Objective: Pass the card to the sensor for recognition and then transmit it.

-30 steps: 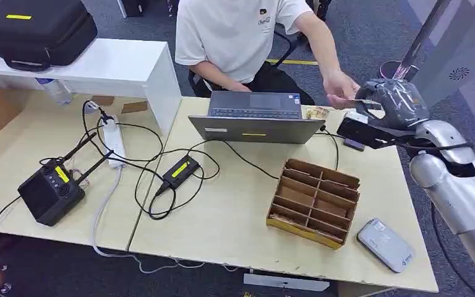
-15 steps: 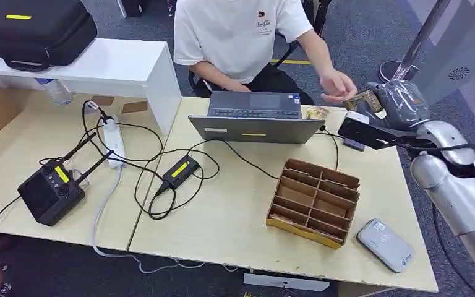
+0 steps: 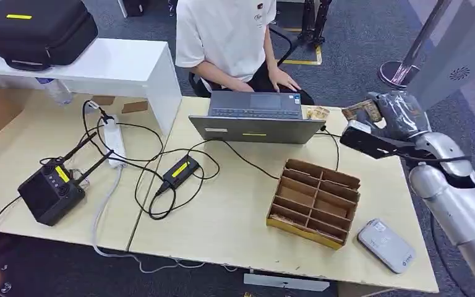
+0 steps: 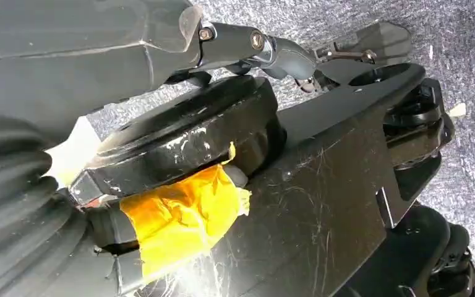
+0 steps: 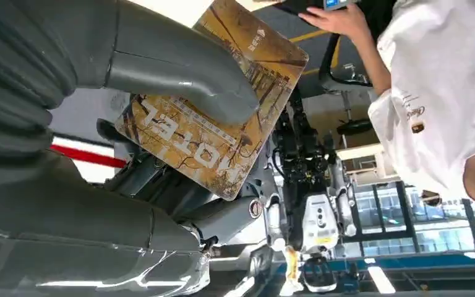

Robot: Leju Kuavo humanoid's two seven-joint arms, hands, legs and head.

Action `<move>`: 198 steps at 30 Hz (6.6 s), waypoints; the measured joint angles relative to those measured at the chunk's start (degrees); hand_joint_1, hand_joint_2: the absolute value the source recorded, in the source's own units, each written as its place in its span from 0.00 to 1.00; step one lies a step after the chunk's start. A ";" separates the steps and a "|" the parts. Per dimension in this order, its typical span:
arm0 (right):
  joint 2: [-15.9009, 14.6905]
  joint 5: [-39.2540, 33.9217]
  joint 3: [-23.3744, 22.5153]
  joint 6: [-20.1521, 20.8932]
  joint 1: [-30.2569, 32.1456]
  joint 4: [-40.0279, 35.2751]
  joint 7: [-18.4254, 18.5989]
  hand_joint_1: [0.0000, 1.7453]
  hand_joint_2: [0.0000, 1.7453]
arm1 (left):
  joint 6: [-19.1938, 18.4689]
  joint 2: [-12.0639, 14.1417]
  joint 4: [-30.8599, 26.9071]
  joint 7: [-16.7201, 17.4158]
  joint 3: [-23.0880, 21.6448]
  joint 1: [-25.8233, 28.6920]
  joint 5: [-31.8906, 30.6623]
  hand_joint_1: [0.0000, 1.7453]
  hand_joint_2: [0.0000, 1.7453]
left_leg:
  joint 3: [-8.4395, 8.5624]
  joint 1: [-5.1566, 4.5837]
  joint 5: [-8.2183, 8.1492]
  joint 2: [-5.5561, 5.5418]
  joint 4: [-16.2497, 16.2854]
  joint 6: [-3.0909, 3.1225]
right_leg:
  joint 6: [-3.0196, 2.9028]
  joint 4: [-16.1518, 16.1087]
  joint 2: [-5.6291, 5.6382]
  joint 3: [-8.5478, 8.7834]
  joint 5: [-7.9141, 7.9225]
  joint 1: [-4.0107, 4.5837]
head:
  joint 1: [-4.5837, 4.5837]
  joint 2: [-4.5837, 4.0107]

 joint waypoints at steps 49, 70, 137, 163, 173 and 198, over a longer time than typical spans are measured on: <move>-5.38 -4.89 -27.95 -3.62 40.65 -10.47 -8.85 1.00 1.00 | 1.27 -0.26 0.07 2.86 0.00 -0.01 2.45 0.00 1.00 | -0.04 -0.02 -0.01 -0.04 -0.01 0.00 | 0.02 -0.05 -0.11 0.01 -0.02 -0.01 | 0.02 0.00; 0.59 1.66 -28.89 -4.07 44.37 -6.85 -10.62 1.00 1.00 | 1.68 -0.35 0.07 3.02 0.00 -0.02 2.91 0.00 1.00 | -0.03 -0.01 -0.01 -0.04 -0.02 0.00 | 0.02 -0.04 -0.11 0.01 -0.03 0.00 | 0.00 0.00; -2.12 -4.37 -18.07 3.66 13.77 -14.71 -3.34 1.00 1.00 | 1.53 -0.15 0.22 3.19 -2.25 -0.43 2.64 0.00 1.00 | -0.13 -0.04 0.24 0.03 -0.01 0.01 | -0.06 0.03 -0.05 -0.09 0.20 -0.03 | 0.00 0.00; 25.92 21.38 10.41 -7.91 -21.80 18.58 12.99 1.00 1.00 | 0.68 -0.15 0.57 4.22 -10.95 -3.10 -3.21 0.00 1.00 | -0.58 0.07 0.69 -0.16 -0.09 -0.37 | -0.20 0.25 -0.16 -0.61 0.51 0.00 | 0.02 0.00; 26.38 21.12 10.82 -7.86 -22.01 21.53 12.13 1.00 1.00 | 0.39 -0.15 0.85 3.65 -11.58 -3.18 -2.54 0.00 1.00 | -0.56 0.08 0.72 -0.15 -0.08 -0.32 | -0.17 0.23 -0.16 -0.63 0.54 0.01 | 0.00 0.00; 23.45 17.86 9.33 -8.94 -14.30 15.97 5.64 0.00 1.00 | 1.07 -0.11 1.18 2.84 -11.69 -2.78 1.68 0.00 1.00 | -0.56 0.08 0.72 -0.15 -0.08 -0.32 | -0.18 0.22 -0.16 -0.65 0.54 0.00 | 0.00 0.00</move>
